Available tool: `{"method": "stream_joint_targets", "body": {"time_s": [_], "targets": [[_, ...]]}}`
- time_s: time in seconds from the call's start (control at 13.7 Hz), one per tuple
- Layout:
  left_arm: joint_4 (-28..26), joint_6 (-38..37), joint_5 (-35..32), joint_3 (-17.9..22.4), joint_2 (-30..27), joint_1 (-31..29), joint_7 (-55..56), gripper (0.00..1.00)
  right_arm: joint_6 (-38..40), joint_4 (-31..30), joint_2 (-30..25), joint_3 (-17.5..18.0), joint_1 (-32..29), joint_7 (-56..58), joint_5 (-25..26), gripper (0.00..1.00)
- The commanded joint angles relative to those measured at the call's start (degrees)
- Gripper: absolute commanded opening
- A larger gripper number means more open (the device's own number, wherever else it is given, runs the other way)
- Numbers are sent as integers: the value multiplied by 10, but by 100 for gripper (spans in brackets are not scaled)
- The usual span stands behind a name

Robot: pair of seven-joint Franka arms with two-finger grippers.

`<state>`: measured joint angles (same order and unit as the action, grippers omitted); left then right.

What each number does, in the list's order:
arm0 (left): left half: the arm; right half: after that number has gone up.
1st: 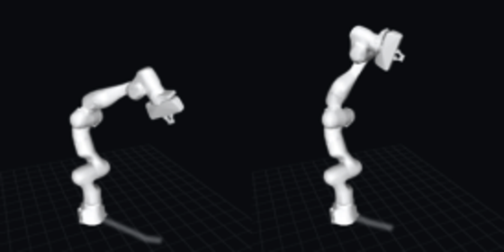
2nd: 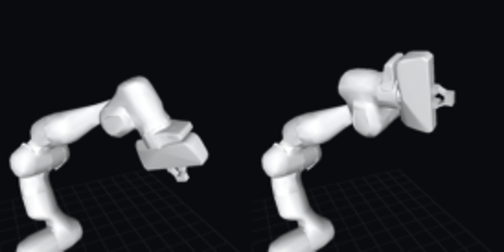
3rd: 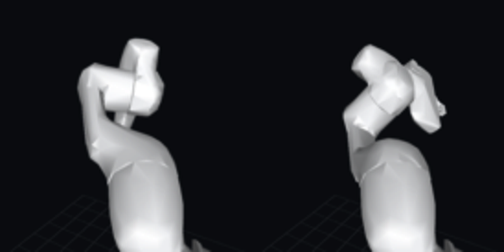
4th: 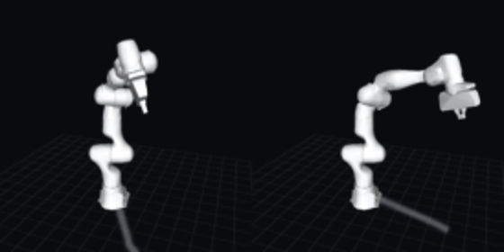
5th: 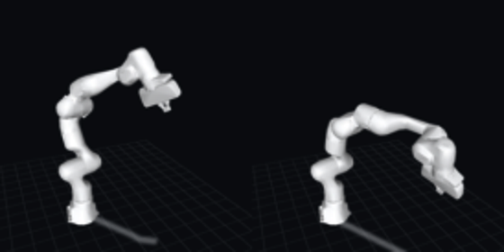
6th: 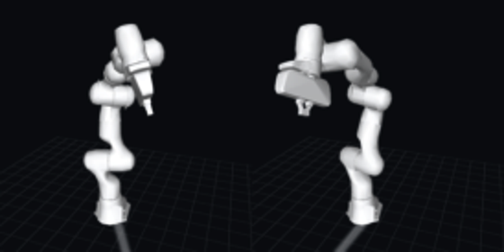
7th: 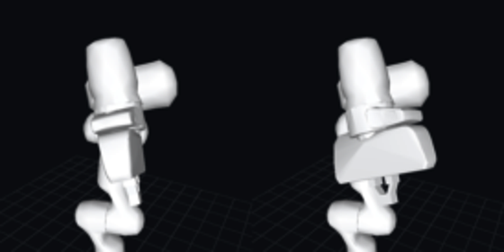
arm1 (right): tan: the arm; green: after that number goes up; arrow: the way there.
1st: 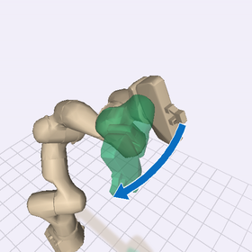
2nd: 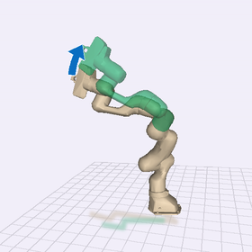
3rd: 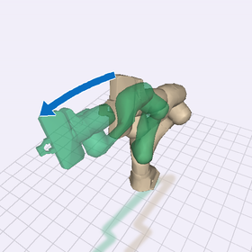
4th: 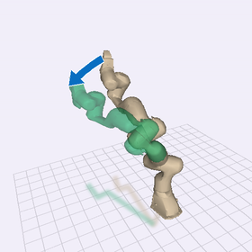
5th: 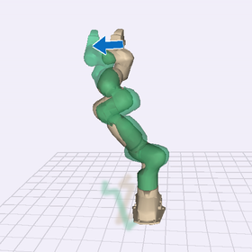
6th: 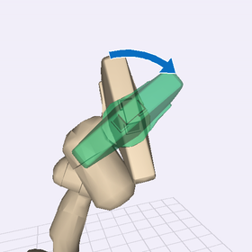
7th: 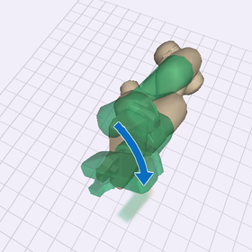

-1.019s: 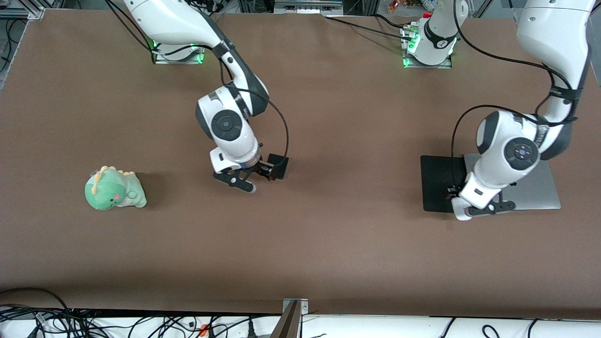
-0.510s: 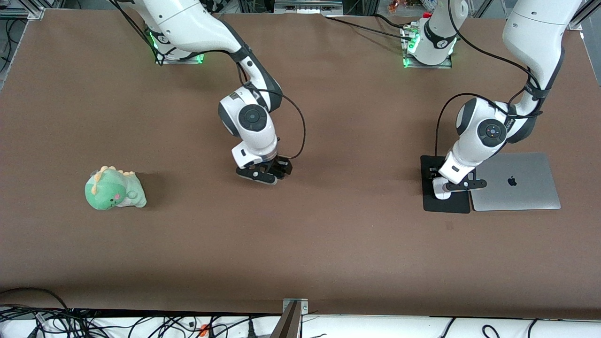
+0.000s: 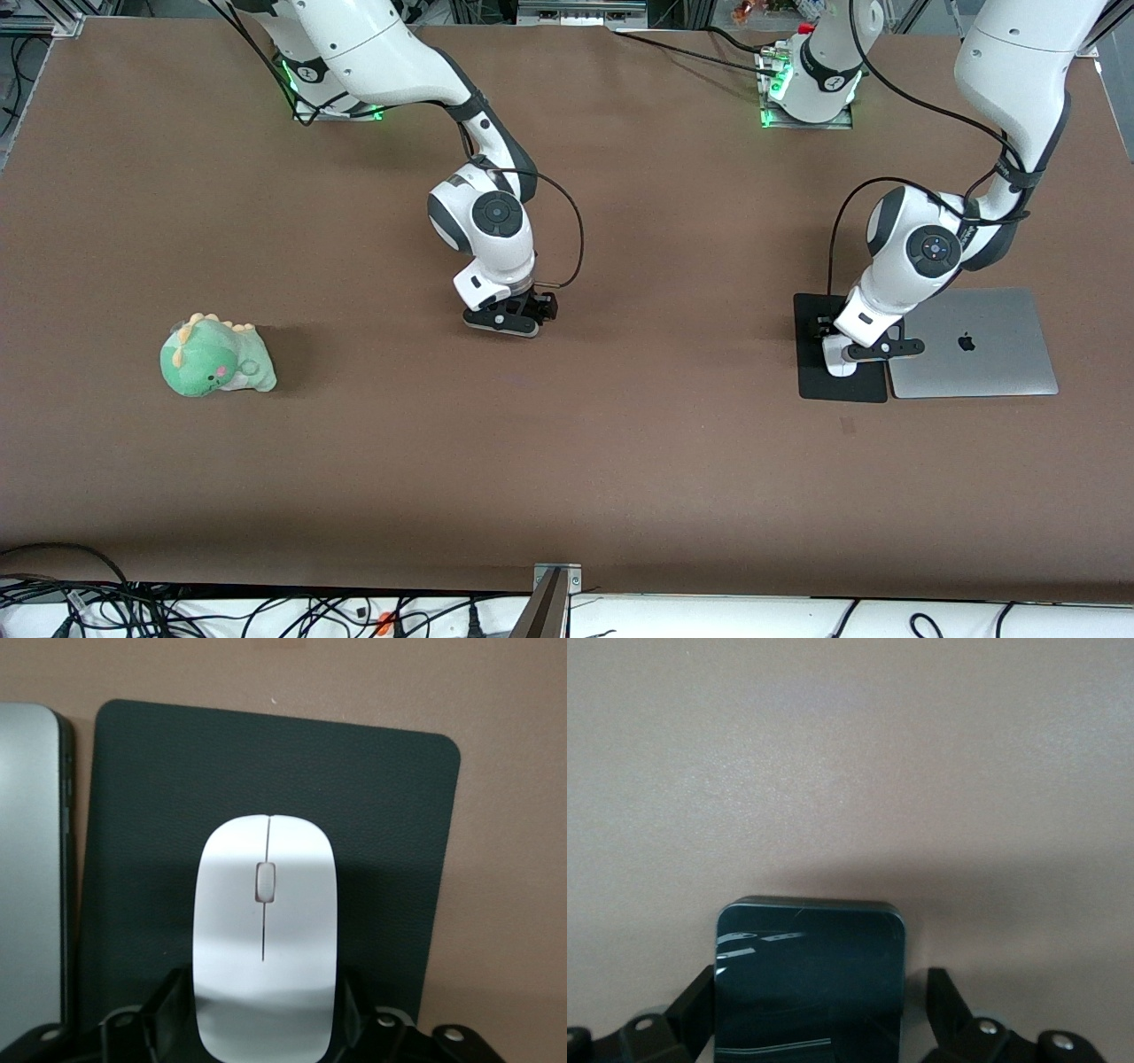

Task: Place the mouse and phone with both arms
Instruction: 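Release the mouse on the pad while the right gripper lifts the phone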

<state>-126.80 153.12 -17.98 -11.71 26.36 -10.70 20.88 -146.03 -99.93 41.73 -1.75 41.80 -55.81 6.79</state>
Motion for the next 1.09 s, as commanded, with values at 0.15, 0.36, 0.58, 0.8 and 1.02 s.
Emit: {"method": "stream_joint_targets", "body": {"time_s": [0.15,0.36,0.58,0.8,1.02], "targets": [[32,0,-19,-2,5,-6,-2,100,-12,-15,-2,-8,14,-6,9,50],[65,-8,-19,-4,-4,-7,-22,100,-7,-9,-3,-8,12,-1,5,0],[148,-112,-9,-13,-3,-6,-33,100,37,16,-8,-8,5,13,4,0],[195,-167,62,-17,-23,-13,-97,100,116,43,-22,-8,-23,85,0,0],[295,-356,111,-16,-54,-24,-165,100,131,14,-61,-8,-68,157,-2,0]]}}
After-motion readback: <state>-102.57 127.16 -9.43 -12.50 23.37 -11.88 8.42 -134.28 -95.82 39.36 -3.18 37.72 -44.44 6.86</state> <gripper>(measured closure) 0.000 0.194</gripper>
